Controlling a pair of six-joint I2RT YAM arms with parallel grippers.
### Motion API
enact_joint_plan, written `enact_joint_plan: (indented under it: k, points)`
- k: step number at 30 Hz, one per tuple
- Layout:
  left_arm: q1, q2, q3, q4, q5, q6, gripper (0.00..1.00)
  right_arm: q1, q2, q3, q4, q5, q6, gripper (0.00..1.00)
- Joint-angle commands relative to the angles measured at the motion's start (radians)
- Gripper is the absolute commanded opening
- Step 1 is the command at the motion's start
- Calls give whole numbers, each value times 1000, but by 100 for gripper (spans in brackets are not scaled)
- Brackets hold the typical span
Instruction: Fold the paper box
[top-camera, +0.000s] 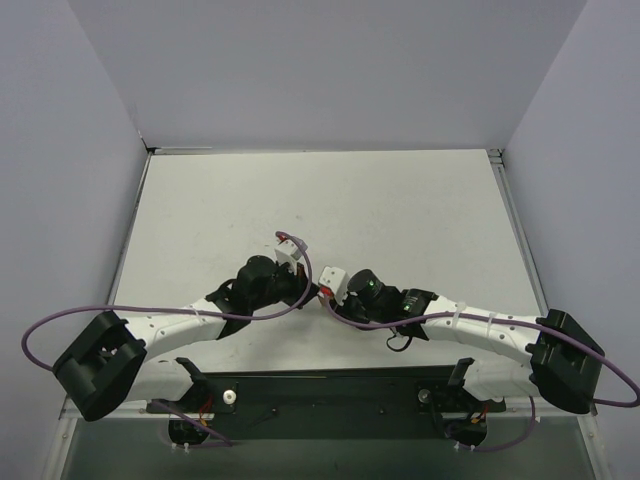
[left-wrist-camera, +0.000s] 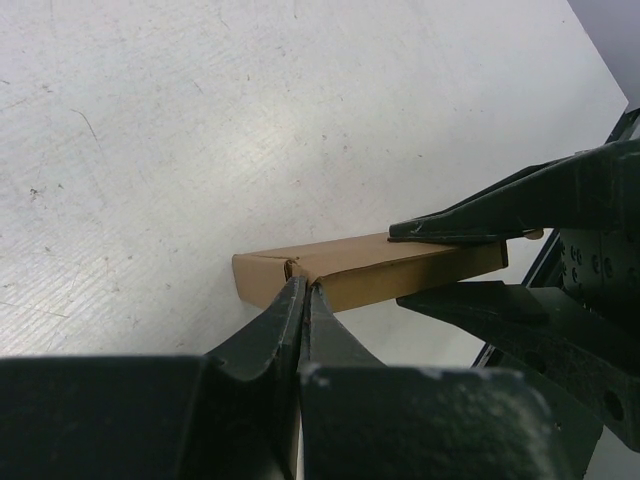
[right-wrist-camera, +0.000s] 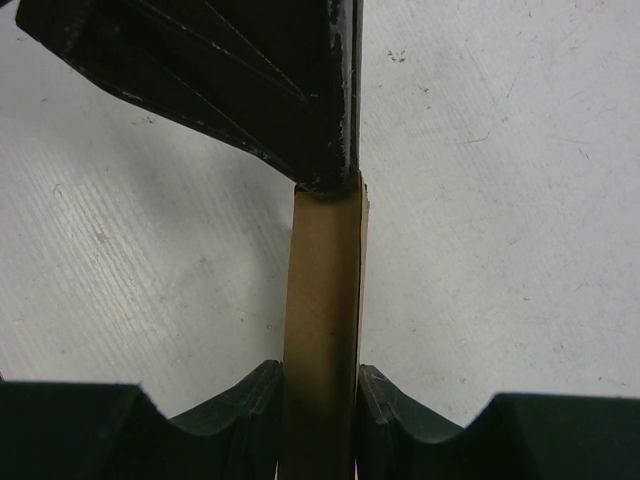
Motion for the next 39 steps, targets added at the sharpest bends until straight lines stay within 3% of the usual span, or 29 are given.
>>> enact_joint_plan:
  k: [1, 39]
  points:
    - [32, 34, -29, -14, -27, 48, 0, -6, -34, -5, 7, -16, 9, 16]
    - [85, 136, -70, 76, -127, 20, 0, -14, -30, -52, 57, -6, 9, 16]
